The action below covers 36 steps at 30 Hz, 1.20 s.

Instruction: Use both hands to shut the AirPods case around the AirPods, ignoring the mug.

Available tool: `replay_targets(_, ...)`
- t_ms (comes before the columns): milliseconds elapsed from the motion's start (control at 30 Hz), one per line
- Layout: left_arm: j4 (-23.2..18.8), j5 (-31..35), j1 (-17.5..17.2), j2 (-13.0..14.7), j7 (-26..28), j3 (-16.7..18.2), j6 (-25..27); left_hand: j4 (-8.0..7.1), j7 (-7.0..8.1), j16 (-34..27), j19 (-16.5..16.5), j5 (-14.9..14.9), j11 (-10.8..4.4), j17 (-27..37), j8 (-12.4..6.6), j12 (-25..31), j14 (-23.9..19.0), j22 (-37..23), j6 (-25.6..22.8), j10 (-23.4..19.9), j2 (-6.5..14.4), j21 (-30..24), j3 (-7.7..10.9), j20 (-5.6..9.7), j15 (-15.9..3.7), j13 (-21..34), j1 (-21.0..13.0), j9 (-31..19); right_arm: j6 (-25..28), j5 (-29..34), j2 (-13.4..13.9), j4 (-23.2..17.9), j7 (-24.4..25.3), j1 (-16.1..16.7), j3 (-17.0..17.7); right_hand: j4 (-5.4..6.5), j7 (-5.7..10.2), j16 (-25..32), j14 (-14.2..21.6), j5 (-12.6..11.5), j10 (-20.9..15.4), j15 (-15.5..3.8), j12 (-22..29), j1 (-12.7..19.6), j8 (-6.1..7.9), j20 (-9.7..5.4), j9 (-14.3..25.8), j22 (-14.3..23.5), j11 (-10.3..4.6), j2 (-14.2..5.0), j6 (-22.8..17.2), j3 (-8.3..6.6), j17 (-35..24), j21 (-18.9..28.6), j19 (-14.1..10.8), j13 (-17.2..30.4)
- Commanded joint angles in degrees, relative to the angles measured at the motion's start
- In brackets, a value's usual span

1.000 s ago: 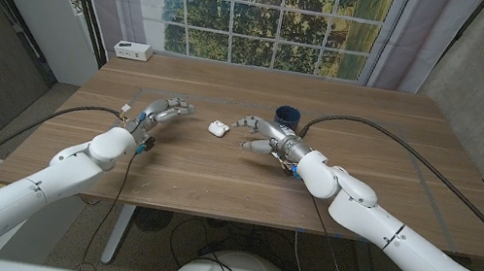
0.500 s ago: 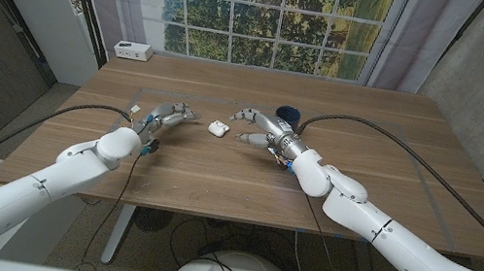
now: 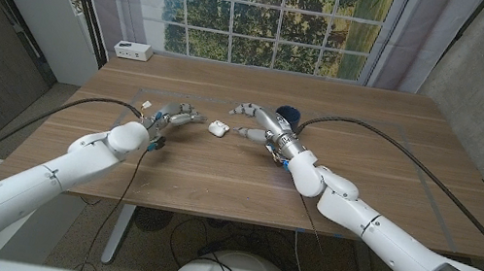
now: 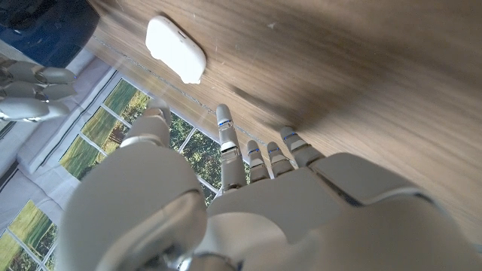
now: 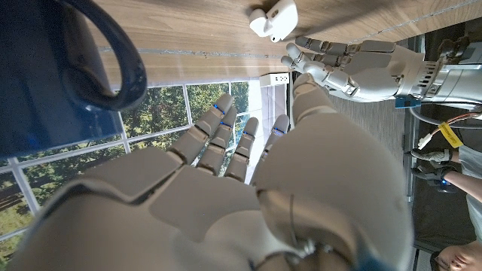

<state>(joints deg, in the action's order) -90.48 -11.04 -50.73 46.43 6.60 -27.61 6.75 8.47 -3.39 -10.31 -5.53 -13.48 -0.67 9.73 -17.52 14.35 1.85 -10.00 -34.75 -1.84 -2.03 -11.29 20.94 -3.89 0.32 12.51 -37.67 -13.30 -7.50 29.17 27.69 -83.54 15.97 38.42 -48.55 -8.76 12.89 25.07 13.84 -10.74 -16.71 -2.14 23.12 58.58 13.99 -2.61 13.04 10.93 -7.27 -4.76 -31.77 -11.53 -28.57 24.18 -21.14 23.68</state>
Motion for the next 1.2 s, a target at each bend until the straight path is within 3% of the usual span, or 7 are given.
replay_targets(33,0.28,1.09,3.88,-0.55,-2.51,-3.61,2.16,0.88,0.39,0.08,0.08,-0.87,0.50,0.24,0.19,-0.28,0.48,-0.13,-0.32,0.15,-0.54,0.22,0.07,-0.48,0.41,0.12,-1.57,-0.14,-3.45,-0.49,-2.27,5.25,2.34,-2.40,-1.41,0.14,-0.23,-0.35,-0.83,-0.49,1.67,-9.91,-0.20,0.00,-0.73,-1.36,0.12,0.15,-0.07,0.85,0.83,0.52,-0.48,0.06,0.43,0.31)
replay_targets(233,-0.65,2.67,4.08,-0.50,-2.45,-4.92,3.11,1.19,0.52,0.06,0.22,-1.62,0.24,0.25,0.10,-0.33,0.65,-0.12,-0.68,0.26,-0.92,0.25,-0.03,-0.27,0.33,0.11,-2.96,-0.24,-4.53,-0.81,-2.62,7.10,2.30,-3.53,-2.00,0.35,-0.19,-0.62,-1.50,-0.63,2.19,-9.71,-0.24,-0.29,-1.06,-1.16,0.11,0.15,0.12,1.19,1.23,1.00,-0.65,-0.10,0.91,0.44)
replay_targets(533,-1.95,5.00,3.35,-1.26,-0.67,-6.13,3.26,1.00,0.01,-0.39,-0.50,-3.05,-0.59,0.25,-0.08,0.31,-0.52,-0.16,-1.70,-1.46,-2.74,-0.04,-1.31,-0.25,-0.24,0.11,-4.58,-0.53,-8.23,-0.28,-5.10,14.14,5.44,-6.42,-3.71,0.20,-0.19,-0.73,-1.55,-0.87,2.34,-9.72,-0.13,0.10,-1.31,-1.12,0.10,0.15,0.04,1.40,1.48,1.21,-0.73,-0.24,1.35,0.56)
replay_targets(767,-2.73,4.79,2.93,-1.57,-0.30,-5.98,4.79,0.80,-0.08,-0.50,-0.76,-3.65,-0.54,0.24,-0.18,0.42,-1.08,-0.18,-2.22,-1.80,-2.83,-0.12,-1.63,-0.09,-0.65,0.11,-5.30,-0.71,-9.78,-0.45,-6.80,18.77,5.94,-8.58,-5.15,0.20,-0.20,-0.95,-1.90,-1.04,2.51,-9.52,-0.02,0.33,-1.51,-1.05,0.10,0.16,-0.14,1.52,1.70,1.41,-0.81,-0.47,1.99,0.69)
replay_targets(1200,-1.88,6.10,5.28,-2.47,-1.35,-7.79,8.40,0.43,-0.69,-0.34,-0.77,-4.40,-0.37,0.22,-0.05,0.32,-1.05,-0.22,-2.35,-1.66,-2.56,-0.09,-2.00,-0.09,-0.49,0.12,-6.19,-0.93,-12.48,-1.16,-9.91,26.56,4.70,-12.61,-8.41,0.46,-0.22,-2.47,-4.91,-1.50,6.47,-8.98,-1.06,0.62,-2.81,-1.00,0.04,0.15,-0.27,1.64,5.44,2.05,-1.10,-1.32,4.22,1.10)
